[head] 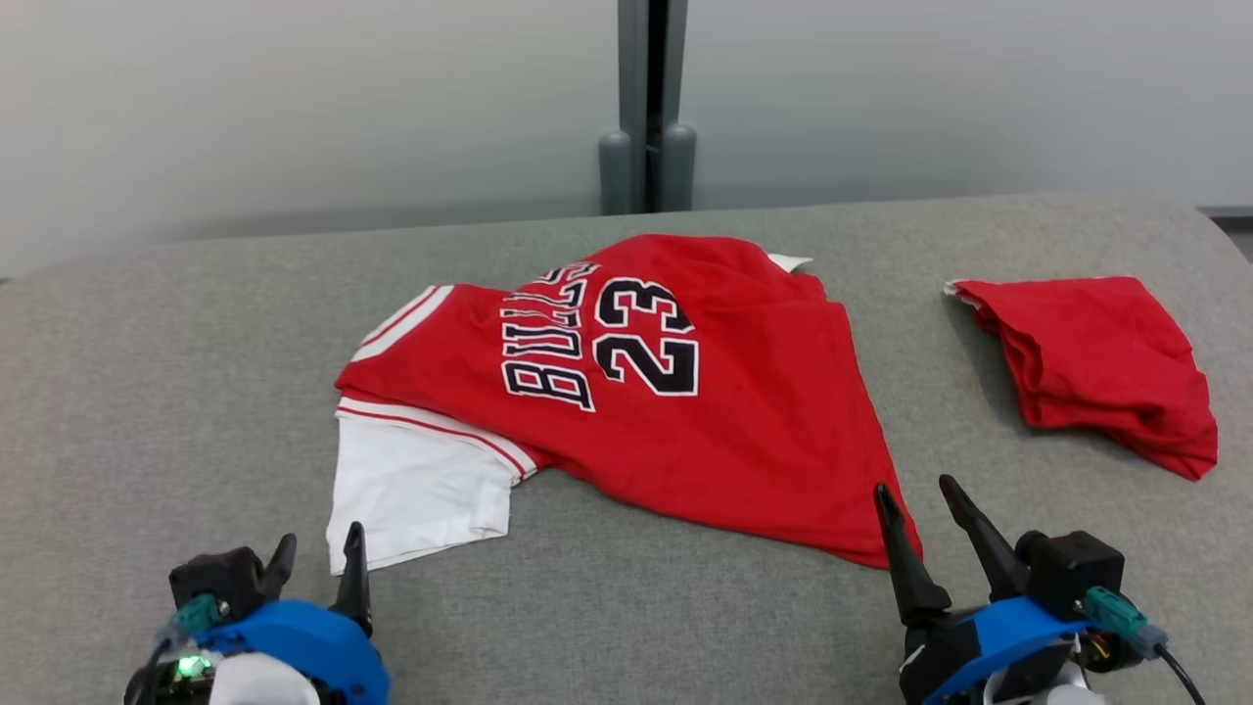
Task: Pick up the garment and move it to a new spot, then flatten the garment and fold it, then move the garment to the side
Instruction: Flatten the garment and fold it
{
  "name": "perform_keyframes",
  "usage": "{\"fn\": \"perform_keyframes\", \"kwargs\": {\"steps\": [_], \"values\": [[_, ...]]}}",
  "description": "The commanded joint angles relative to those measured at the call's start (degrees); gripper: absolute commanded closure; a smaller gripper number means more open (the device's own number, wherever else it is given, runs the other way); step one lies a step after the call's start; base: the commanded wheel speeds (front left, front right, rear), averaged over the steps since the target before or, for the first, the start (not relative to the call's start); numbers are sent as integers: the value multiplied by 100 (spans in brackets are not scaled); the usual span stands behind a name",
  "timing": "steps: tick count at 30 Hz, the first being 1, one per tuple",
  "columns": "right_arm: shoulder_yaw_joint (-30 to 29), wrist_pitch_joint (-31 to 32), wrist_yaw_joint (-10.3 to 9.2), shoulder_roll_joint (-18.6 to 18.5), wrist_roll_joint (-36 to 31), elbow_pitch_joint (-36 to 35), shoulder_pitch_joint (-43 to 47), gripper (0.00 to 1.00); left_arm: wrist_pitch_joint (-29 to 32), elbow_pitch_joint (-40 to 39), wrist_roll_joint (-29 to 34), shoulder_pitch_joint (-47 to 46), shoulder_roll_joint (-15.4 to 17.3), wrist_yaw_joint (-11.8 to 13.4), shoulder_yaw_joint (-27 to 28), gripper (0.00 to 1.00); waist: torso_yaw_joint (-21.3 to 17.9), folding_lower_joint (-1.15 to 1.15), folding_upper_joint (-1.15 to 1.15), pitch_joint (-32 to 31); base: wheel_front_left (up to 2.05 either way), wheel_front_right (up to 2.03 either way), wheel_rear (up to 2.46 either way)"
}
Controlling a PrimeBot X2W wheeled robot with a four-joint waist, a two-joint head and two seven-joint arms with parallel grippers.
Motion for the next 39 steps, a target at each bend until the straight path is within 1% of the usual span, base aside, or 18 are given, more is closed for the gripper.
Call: {"fn": "perform_keyframes", "kwargs": {"steps": [1, 5, 7, 12, 13, 15, 18, 23, 29, 34, 35, 36, 37, 39], "values": [[27, 20, 0, 2, 19, 14, -103, 0, 129, 172, -31, -186, 27, 115, 41, 0, -47, 0, 0, 88, 0, 0, 0], [76, -12, 0, -1, 33, 54, -185, 0, 487, 581, -173, -436, -42, 234, 106, 0, -203, 0, 0, 309, 0, 0, 0], [85, -22, 0, -1, 38, 81, -220, 0, 545, 721, -179, -525, -34, 259, 118, 0, -271, 0, 0, 404, 0, 0, 0], [80, -6, 0, 0, 7, 139, -235, 0, 612, 854, -184, -552, -77, 164, 17, 0, -341, 0, 0, 553, 0, 0, 0], [46, 16, 0, -1, 1, 165, -219, 0, 593, 849, -169, -550, -84, 138, -6, 35, -343, 0, 0, 581, 0, 0, 0], [-43, 78, 0, -2, -48, 256, -165, 0, 522, 787, -162, -530, -104, 106, -30, 100, -331, 0, 0, 617, 0, 0, 0], [-91, 205, 0, 1, -63, 393, -86, 0, 298, 609, -127, -446, -89, 112, -2, 100, -273, 0, 0, 652, 0, 0, 0], [-181, 160, 0, -3, 33, 596, -79, 0, -8, 226, -88, -328, 7, 226, 96, 100, -138, 0, 0, 645, 0, 0, 0], [-326, 77, 0, -2, 68, 1020, -295, 0, -42, -149, -48, -117, 82, 321, 72, 100, 25, 0, 0, 588, 0, 0, 0], [-181, 112, 0, -1, 103, 1522, -480, 0, -28, -386, -64, 48, 93, 403, 55, 100, 92, 0, 0, 536, 0, 0, 0], [-128, 127, 0, 0, 110, 1628, -522, 8, -31, -429, -68, 75, 96, 422, 53, 100, 97, 0, 0, 526, 0, 0, 0], [-78, 145, 0, 2, 130, 1736, -558, 35, -34, -460, -72, 102, 96, 435, 53, 100, 101, 0, 0, 516, 0, 0, 0], [-49, 136, 0, 4, 155, 1835, -591, 57, -38, -486, -75, 121, 96, 448, 47, 100, 106, 0, 0, 503, 0, 0, 0], [3, 49, 1, 5, 207, 1975, -678, 72, -64, -551, -71, 170, 100, 450, 38, 100, 118, 0, 0, 473, 0, 0, 0]]}}
